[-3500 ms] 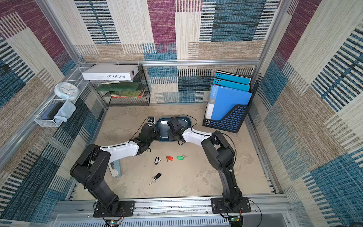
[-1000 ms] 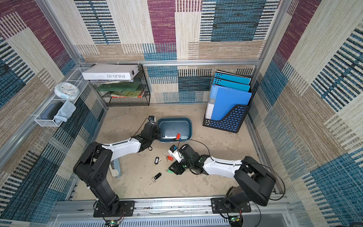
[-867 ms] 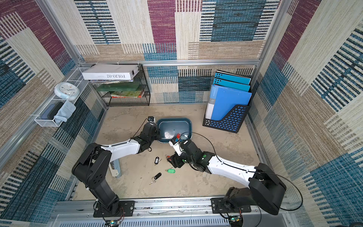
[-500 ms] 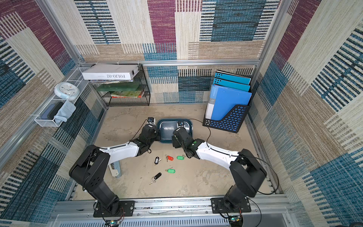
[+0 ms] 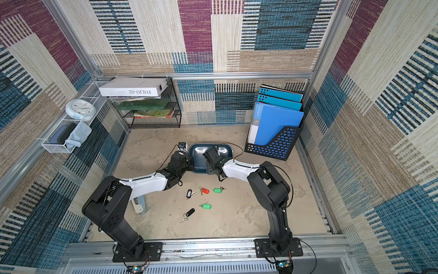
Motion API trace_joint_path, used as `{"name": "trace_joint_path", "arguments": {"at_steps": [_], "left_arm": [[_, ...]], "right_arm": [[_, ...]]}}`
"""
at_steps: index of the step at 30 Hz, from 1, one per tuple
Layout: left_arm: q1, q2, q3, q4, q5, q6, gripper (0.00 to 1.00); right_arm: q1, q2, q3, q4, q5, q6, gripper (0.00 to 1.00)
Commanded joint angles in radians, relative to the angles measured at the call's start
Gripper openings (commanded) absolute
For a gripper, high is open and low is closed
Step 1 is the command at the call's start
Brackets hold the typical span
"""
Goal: Take the keys out of the storage box
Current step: Adjust the key in the storage box.
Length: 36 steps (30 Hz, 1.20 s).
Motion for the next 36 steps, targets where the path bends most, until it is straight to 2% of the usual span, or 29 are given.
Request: {"name": "trace_joint_path", "arguments": {"at_steps": [1, 4, 8, 13, 16, 19, 31, 36], "left_arm": [[0.001, 0.0, 0.005, 0.027, -0.011, 0.013, 0.0], [0.0, 0.0, 0.003, 0.031, -0.008, 0.008, 0.0], [0.001, -0.001, 0.007, 0.026, -0.007, 0.011, 0.0], [0.0, 0.0, 0.016, 0.01, -0.005, 0.011, 0.0], [-0.001, 0.006, 0.022, 0.0, -0.012, 0.006, 0.0], [-0.001, 0.01, 0.026, -0.007, -0.017, 0.002, 0.0], [-0.001, 0.06, 0.125, -0.162, -0.039, -0.039, 0.0], [0.0, 0.088, 0.22, -0.336, -0.063, -0.091, 0.0]], "right_arm": [[0.001, 0.02, 0.007, -0.056, 0.027, 0.024, 0.75], [-0.001, 0.065, 0.038, -0.064, 0.018, 0.011, 0.72], [-0.001, 0.099, 0.06, -0.063, 0.03, 0.008, 0.57], [-0.005, 0.084, 0.062, -0.042, 0.032, -0.007, 0.21], [-0.005, 0.054, 0.054, -0.02, 0.031, -0.024, 0.08], [-0.005, 0.034, 0.058, -0.016, 0.042, -0.047, 0.0], [-0.005, -0.091, 0.013, 0.033, 0.033, -0.12, 0.0], [-0.005, -0.173, -0.036, 0.086, 0.005, -0.144, 0.0]]}}
